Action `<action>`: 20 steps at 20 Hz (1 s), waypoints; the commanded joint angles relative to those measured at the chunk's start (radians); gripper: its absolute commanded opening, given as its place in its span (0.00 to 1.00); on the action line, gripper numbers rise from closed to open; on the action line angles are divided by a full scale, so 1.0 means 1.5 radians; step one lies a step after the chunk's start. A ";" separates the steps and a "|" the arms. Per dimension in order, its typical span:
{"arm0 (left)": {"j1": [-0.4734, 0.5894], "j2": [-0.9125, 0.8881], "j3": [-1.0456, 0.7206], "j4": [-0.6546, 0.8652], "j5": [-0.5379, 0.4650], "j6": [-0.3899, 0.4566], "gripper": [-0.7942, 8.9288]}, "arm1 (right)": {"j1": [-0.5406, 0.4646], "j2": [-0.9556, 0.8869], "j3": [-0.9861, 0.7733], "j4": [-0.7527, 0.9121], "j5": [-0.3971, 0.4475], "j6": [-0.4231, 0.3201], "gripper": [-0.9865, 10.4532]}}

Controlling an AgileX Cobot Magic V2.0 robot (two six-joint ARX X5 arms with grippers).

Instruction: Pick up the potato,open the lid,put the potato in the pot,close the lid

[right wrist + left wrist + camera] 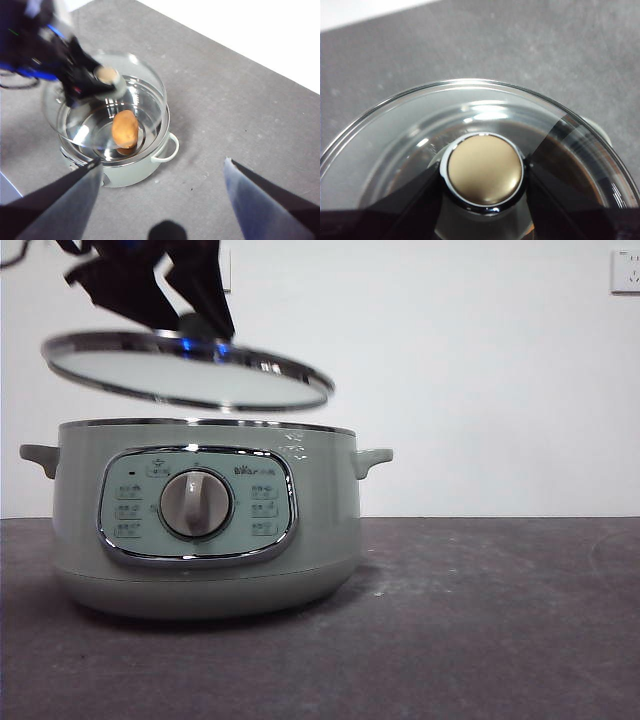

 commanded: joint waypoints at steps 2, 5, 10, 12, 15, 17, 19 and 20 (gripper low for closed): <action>-0.010 0.029 0.010 0.045 0.006 -0.005 0.07 | 0.000 -0.002 0.001 -0.001 0.004 0.007 0.44; -0.016 0.049 0.010 0.046 0.007 -0.020 0.07 | 0.000 -0.001 0.001 -0.005 0.004 0.007 0.44; -0.016 0.053 0.010 0.000 0.006 -0.024 0.07 | 0.000 -0.001 0.001 -0.005 0.004 0.007 0.44; -0.016 0.053 0.010 -0.031 0.006 -0.024 0.07 | 0.000 -0.001 0.001 -0.005 0.004 0.007 0.44; -0.016 0.053 0.010 -0.053 0.006 -0.022 0.07 | 0.000 -0.001 0.001 -0.004 0.004 0.007 0.44; -0.016 0.053 0.010 -0.055 0.006 -0.021 0.07 | 0.000 -0.001 0.001 -0.004 0.004 0.007 0.44; -0.016 0.053 0.010 -0.057 0.006 -0.021 0.07 | 0.000 -0.001 0.001 -0.004 0.004 0.007 0.44; -0.016 0.053 0.010 -0.059 0.006 -0.021 0.07 | 0.000 -0.001 0.001 -0.004 0.004 0.007 0.44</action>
